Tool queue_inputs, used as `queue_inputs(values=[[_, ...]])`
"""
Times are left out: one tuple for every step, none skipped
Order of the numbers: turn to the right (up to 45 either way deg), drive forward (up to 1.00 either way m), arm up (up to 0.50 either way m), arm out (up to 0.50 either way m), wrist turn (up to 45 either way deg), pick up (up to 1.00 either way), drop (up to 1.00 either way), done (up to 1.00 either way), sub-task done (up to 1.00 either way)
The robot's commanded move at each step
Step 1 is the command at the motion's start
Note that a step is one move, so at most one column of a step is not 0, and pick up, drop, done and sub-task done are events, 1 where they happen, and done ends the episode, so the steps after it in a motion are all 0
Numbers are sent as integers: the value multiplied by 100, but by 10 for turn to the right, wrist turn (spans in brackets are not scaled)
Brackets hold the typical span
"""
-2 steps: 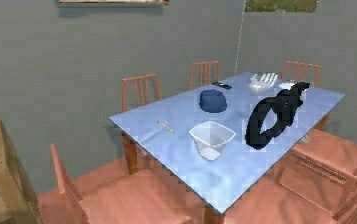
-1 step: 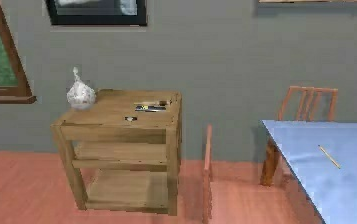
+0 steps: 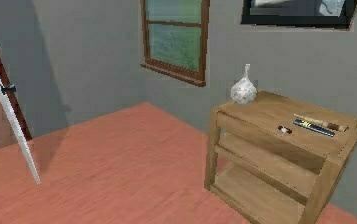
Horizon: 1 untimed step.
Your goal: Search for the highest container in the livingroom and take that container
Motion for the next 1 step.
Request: queue_inputs(values=[[0, 55, 0, 0, 0, 0, 0, 0, 0]])
